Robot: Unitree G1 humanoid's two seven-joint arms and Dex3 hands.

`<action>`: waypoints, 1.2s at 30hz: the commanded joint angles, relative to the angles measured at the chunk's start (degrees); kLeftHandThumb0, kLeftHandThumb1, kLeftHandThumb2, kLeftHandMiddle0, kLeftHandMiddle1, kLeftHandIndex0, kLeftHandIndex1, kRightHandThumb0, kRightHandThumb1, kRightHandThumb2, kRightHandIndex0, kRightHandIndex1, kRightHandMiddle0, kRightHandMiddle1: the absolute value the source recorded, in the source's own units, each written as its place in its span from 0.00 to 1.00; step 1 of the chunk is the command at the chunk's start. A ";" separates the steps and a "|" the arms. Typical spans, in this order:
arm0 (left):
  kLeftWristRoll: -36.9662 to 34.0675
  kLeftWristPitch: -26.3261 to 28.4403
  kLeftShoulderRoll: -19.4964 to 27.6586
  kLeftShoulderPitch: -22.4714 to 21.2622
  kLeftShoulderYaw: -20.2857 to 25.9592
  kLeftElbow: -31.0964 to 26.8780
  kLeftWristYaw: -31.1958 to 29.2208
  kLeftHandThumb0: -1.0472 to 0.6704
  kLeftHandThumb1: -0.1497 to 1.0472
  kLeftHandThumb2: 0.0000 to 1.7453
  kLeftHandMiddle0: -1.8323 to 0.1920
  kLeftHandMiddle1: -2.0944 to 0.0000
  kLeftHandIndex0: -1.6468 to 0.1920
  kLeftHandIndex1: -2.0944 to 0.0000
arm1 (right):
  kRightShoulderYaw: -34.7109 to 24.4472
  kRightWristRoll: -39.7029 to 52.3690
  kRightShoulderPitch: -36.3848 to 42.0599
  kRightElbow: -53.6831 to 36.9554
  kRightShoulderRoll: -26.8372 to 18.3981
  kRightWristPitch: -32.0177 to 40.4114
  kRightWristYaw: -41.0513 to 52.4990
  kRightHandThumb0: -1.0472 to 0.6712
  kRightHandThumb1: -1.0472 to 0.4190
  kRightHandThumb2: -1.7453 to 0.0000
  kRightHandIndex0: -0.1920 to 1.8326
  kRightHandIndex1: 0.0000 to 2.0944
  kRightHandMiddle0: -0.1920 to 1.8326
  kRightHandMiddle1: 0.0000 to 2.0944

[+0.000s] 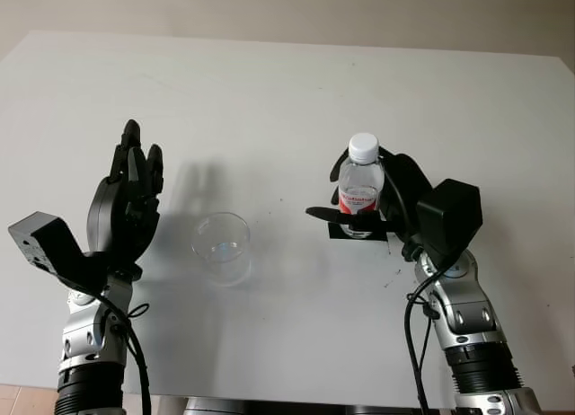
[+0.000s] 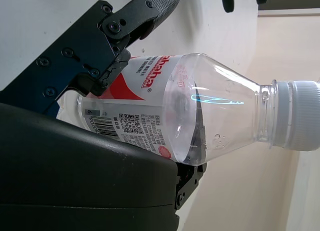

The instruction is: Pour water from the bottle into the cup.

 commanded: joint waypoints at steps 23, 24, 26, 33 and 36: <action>-0.76 0.97 1.27 -0.26 1.14 -0.78 -1.61 0.15 1.00 0.33 0.97 0.98 0.99 0.98 | -8.35 14.29 0.62 -3.30 4.56 21.93 -1.26 0.48 0.00 0.87 0.65 1.00 0.37 1.00; -0.88 0.98 1.30 -0.29 1.17 -0.71 -1.80 0.15 1.00 0.33 0.98 0.98 0.99 0.98 | -8.35 14.28 0.68 -3.41 4.49 22.05 -1.27 0.48 0.00 0.87 0.65 1.00 0.37 1.00; -0.98 1.05 1.32 -0.31 1.19 -0.71 -2.02 0.15 1.00 0.33 0.98 0.98 0.99 0.98 | -8.28 14.18 0.87 -3.41 4.33 21.80 -1.03 0.48 0.00 0.86 0.66 1.00 0.37 1.00; -0.77 0.99 1.16 -0.17 1.14 -0.83 -1.74 0.15 1.00 0.33 0.98 0.98 0.99 0.98 | -5.50 10.32 1.97 -3.81 2.52 17.35 0.98 0.43 0.01 0.93 0.46 1.00 0.28 1.00; -0.73 0.88 1.17 -0.09 1.06 -0.84 -1.93 0.15 1.00 0.33 0.98 0.98 0.99 0.98 | -3.64 6.99 2.79 -3.90 1.17 13.55 2.07 0.34 0.04 0.97 0.15 1.00 0.12 1.00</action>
